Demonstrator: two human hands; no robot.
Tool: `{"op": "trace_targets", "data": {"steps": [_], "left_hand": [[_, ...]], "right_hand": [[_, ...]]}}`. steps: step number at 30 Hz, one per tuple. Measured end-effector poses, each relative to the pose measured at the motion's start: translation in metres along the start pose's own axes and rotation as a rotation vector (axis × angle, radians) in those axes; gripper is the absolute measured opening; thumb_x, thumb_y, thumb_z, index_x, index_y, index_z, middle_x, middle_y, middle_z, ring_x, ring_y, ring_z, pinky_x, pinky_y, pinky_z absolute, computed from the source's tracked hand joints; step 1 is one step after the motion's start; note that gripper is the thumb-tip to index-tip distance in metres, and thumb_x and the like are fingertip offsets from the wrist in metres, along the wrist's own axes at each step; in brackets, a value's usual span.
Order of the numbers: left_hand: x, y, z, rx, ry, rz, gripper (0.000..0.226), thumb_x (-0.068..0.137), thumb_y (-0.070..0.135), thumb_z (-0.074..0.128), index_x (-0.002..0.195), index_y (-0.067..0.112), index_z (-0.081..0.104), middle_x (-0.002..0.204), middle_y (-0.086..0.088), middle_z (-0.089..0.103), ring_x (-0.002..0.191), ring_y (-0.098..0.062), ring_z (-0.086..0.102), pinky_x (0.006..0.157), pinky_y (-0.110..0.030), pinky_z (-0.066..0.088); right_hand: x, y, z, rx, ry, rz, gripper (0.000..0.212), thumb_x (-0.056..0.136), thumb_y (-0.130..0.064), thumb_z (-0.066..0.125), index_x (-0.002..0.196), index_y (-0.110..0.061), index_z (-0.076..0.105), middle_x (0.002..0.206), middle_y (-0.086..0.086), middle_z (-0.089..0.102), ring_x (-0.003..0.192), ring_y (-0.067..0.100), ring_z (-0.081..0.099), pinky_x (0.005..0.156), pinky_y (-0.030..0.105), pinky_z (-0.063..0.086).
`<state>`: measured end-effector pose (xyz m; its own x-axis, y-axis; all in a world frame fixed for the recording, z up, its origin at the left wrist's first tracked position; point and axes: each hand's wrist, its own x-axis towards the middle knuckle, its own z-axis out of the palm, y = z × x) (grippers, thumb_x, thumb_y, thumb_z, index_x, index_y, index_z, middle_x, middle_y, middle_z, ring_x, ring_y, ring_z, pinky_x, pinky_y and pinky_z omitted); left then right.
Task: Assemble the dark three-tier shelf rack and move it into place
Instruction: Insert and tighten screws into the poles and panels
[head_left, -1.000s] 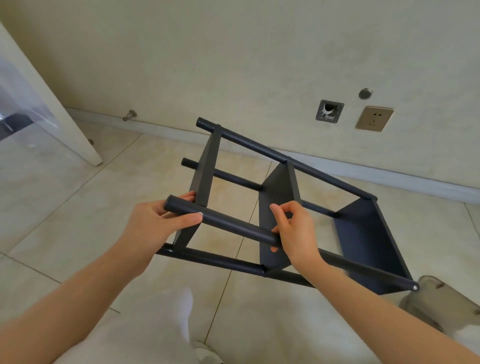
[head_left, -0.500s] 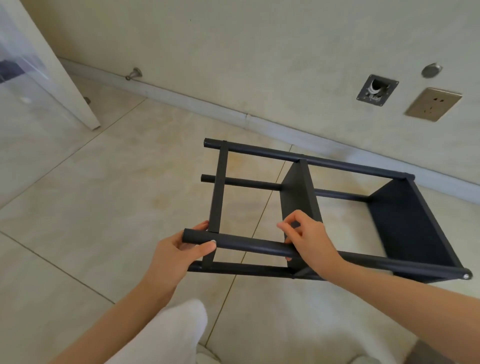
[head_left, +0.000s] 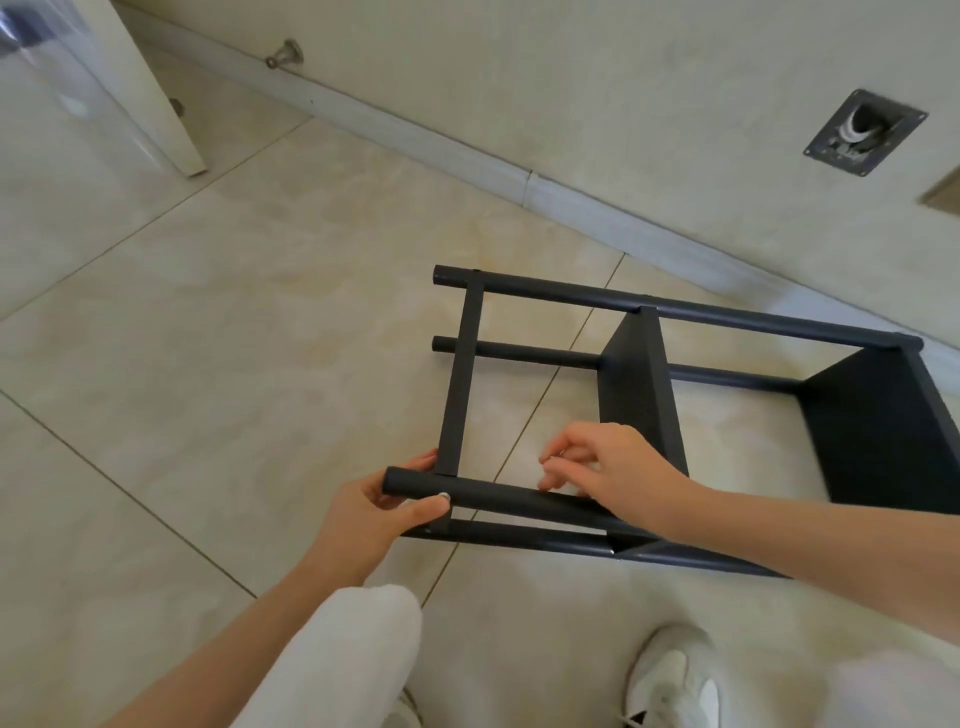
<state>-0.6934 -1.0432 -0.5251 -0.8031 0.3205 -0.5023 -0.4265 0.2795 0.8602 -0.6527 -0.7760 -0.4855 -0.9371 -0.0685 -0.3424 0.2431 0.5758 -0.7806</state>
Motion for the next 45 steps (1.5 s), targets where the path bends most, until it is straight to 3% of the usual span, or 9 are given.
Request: {"op": "trace_targets", "data": {"steps": [4,6,12,16,21,26,37,42,45], "left_hand": [[0.000,-0.011,0.012,-0.072,0.016,-0.044,0.042,0.080,0.005,0.079,0.116,0.027,0.073,0.111,0.011,0.076,0.101,-0.004,0.071,0.085,-0.014,0.053],[0.001,-0.016,0.016,-0.099,0.005,-0.039,0.040,0.080,0.005,0.078,0.114,0.025,0.075,0.109,0.009,0.077,0.096,-0.001,0.071,0.073,-0.005,0.051],[0.004,-0.013,0.009,-0.038,-0.012,0.038,0.046,0.058,0.030,0.087,0.103,0.028,0.079,0.112,0.013,0.076,0.099,-0.005,0.072,0.076,-0.008,0.052],[0.012,0.001,0.000,0.272,-0.027,0.178,0.031,0.068,0.017,0.090,0.084,0.040,0.076,0.105,0.028,0.072,0.095,-0.001,0.071,0.077,-0.013,0.055],[0.021,0.024,-0.012,0.863,-0.183,0.341,0.027,0.073,0.068,0.064,0.085,0.044,0.060,0.089,0.029,0.064,0.082,0.002,0.061,0.068,-0.016,0.049],[0.031,0.040,-0.012,1.282,-0.343,0.404,0.031,0.086,0.073,0.042,0.085,0.042,0.037,0.081,0.017,0.052,0.070,-0.001,0.049,0.058,-0.016,0.034],[0.038,0.035,-0.008,1.088,-0.406,0.424,0.039,0.084,0.071,0.051,0.082,0.038,0.032,0.071,0.012,0.050,0.072,-0.008,0.048,0.063,-0.014,0.037],[0.035,0.031,-0.006,1.013,-0.380,0.494,0.040,0.083,0.069,0.056,0.078,0.037,0.033,0.066,0.013,0.048,0.072,-0.010,0.051,0.071,-0.005,0.033],[0.032,0.022,-0.003,0.903,-0.368,0.453,0.038,0.083,0.067,0.058,0.079,0.036,0.037,0.069,0.009,0.051,0.077,-0.011,0.049,0.064,-0.012,0.036]], "right_hand": [[0.009,0.004,0.014,-0.068,-0.002,-0.073,0.010,0.098,-0.027,0.058,0.102,-0.036,0.059,0.086,-0.023,0.070,0.093,-0.012,0.063,0.082,0.002,0.045],[0.018,0.007,0.021,-0.044,0.042,-0.091,0.009,0.097,-0.031,0.058,0.105,-0.036,0.058,0.085,-0.026,0.069,0.096,-0.014,0.060,0.081,-0.001,0.043],[0.057,0.002,0.020,0.035,0.195,-0.154,0.010,0.097,-0.028,0.059,0.094,-0.037,0.059,0.086,-0.023,0.067,0.092,-0.015,0.058,0.076,-0.002,0.039],[0.088,-0.002,0.002,-0.063,0.306,-0.230,0.005,0.098,-0.027,0.058,0.096,-0.031,0.059,0.085,-0.025,0.056,0.088,-0.015,0.053,0.075,-0.001,0.039],[0.134,-0.004,-0.019,-0.277,0.389,-0.268,0.012,0.100,-0.022,0.054,0.100,-0.014,0.062,0.104,-0.005,0.056,0.099,0.009,0.049,0.085,0.018,0.037],[0.172,-0.010,-0.035,-0.423,0.427,-0.234,0.018,0.101,-0.022,0.051,0.105,-0.010,0.063,0.114,0.006,0.054,0.108,0.021,0.046,0.092,0.029,0.039],[0.205,-0.026,-0.045,-0.328,0.272,-0.056,0.018,0.103,-0.026,0.044,0.104,-0.016,0.059,0.095,-0.006,0.057,0.092,0.019,0.053,0.100,0.048,0.040],[0.199,-0.020,-0.043,-0.292,0.284,-0.073,0.018,0.102,-0.026,0.047,0.104,-0.015,0.061,0.092,-0.006,0.058,0.089,0.017,0.054,0.100,0.044,0.041],[0.196,-0.018,-0.041,-0.298,0.281,-0.089,0.016,0.102,-0.026,0.048,0.102,-0.016,0.061,0.092,-0.007,0.059,0.088,0.016,0.054,0.101,0.042,0.039]]}}
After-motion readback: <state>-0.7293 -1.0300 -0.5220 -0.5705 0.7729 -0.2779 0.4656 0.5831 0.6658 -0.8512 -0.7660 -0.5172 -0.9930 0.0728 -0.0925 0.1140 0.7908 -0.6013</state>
